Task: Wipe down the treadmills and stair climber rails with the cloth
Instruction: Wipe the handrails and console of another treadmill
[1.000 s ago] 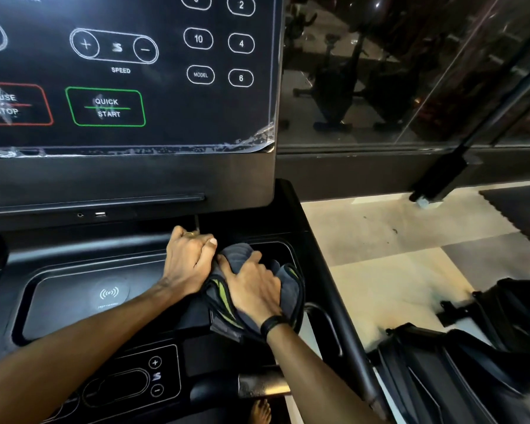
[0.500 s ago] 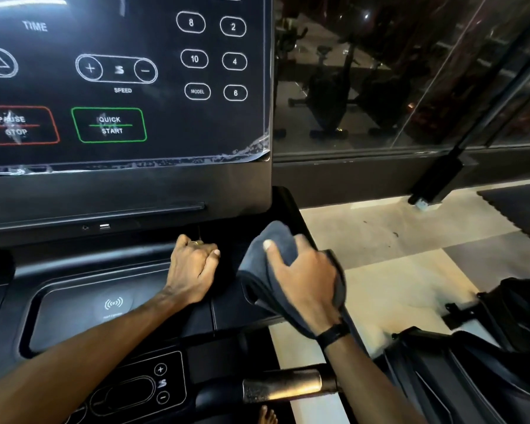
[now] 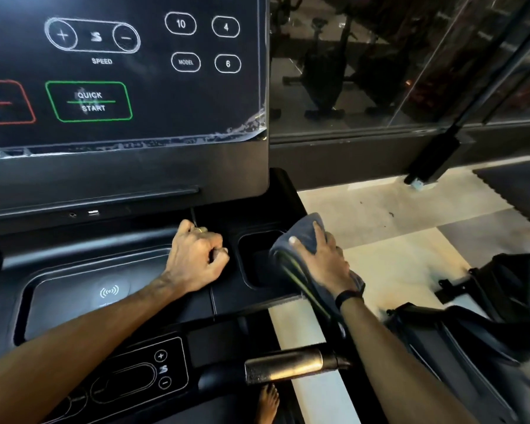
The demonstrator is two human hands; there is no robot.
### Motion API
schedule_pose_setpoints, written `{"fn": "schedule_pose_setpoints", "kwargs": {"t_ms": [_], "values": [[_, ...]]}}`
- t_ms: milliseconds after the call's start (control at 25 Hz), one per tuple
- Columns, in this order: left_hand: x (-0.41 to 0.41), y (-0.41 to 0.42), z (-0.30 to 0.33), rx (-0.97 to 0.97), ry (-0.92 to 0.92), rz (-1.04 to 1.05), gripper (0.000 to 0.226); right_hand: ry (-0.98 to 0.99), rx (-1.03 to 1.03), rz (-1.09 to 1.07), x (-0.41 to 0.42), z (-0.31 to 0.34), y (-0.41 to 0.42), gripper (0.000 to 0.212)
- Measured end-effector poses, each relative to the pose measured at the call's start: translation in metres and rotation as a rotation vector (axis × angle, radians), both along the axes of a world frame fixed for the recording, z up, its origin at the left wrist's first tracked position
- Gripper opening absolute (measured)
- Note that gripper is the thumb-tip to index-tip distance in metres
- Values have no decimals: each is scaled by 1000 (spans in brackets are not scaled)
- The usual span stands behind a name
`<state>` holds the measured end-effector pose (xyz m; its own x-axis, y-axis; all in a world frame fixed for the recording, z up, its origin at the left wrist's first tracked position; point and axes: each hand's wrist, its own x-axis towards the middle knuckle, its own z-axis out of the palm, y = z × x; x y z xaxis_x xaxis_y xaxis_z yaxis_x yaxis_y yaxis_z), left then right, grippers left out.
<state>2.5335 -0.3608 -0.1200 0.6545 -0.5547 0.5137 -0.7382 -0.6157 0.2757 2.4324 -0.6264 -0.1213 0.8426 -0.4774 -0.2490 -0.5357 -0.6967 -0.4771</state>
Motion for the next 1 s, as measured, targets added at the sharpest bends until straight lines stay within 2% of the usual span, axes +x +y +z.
{"fn": "schedule_pose_setpoints", "kwargs": {"t_ms": [120, 200, 280, 360, 440, 520, 600, 640, 760, 840, 880, 1000], "values": [[-2, 0, 2, 38, -33, -80, 30, -65, 427, -219, -2, 0, -30, 42], [-3, -1, 3, 64, -72, -117, 30, -27, 574, -366, -24, -6, -40, 31], [-3, -2, 2, 62, -87, -154, 30, 90, 505, -426, -58, -11, -40, 29], [-4, -4, 1, 54, -80, -188, 31, 194, 337, -413, -94, -15, -37, 28], [-2, -5, -1, 39, -78, -201, 32, 278, 126, -430, -110, -13, -14, 51], [0, -5, -1, 39, -70, -228, 32, 279, -96, -454, -106, -9, 25, 78], [0, -6, -2, 52, -89, -250, 32, 265, -253, -374, -89, -5, 48, 87], [0, -6, -2, 57, -100, -266, 32, 227, -238, -340, -77, -3, 45, 86], [-1, -8, 2, 87, -161, -323, 33, 109, 65, -341, -42, -8, -6, 73], [-1, -10, 4, 134, -205, -385, 33, 131, 326, -301, -31, -13, -38, 51], [0, -10, 4, 151, -222, -411, 33, 149, 380, -295, -33, -20, -50, 44], [0, -10, 3, 143, -235, -412, 33, 203, 453, -407, -68, -41, -64, 44]]}}
